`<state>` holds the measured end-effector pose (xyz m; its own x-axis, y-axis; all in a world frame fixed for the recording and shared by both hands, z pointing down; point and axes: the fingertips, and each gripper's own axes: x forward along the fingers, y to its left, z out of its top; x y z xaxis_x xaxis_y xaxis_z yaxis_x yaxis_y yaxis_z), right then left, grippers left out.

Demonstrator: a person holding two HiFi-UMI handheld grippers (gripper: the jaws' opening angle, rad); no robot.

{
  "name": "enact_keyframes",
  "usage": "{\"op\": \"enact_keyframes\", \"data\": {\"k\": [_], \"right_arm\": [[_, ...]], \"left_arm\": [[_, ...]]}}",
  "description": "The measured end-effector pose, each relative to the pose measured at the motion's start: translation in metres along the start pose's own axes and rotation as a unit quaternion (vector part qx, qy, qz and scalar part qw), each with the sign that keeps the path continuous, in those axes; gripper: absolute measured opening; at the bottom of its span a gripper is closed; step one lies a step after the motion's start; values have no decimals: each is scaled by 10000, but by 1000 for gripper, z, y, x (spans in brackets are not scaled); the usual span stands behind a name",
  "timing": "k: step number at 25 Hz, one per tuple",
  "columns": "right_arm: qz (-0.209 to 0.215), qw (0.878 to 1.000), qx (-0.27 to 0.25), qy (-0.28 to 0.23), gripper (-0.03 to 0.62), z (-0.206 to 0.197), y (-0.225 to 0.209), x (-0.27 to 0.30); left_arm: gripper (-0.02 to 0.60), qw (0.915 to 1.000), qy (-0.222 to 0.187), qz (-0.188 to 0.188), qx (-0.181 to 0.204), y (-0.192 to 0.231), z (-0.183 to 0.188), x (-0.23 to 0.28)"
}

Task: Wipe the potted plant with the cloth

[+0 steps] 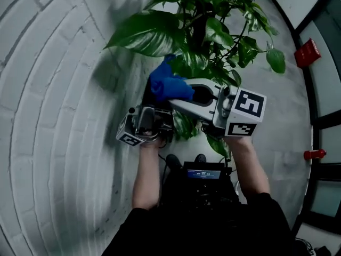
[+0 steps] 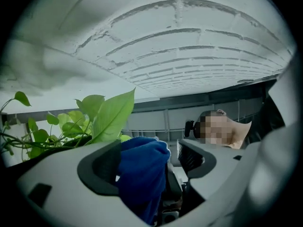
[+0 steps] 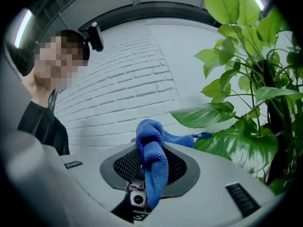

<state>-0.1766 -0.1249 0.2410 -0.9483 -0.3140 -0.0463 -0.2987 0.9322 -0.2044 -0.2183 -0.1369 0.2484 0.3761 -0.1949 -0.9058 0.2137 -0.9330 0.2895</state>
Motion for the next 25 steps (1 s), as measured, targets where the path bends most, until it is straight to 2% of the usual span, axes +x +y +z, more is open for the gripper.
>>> {"op": "enact_keyframes", "data": {"k": [4,10,18,25], "right_arm": [[112,9970,525,-557,114,2,14,-31],[-47,9879,1000,-1181,114,-13,16,-90],[43,9706,1561,-1833,117,-51,107,-188],[192,9567,2050,-2055,117,-86,166,-223]], "left_arm": [[373,10000,8,64,9,-28,-14,-4],[373,9999,99,34,8,-52,-47,-13],[371,9980,431,460,15,-154,-124,-19],[367,9940,537,952,65,-216,-159,-54]]}}
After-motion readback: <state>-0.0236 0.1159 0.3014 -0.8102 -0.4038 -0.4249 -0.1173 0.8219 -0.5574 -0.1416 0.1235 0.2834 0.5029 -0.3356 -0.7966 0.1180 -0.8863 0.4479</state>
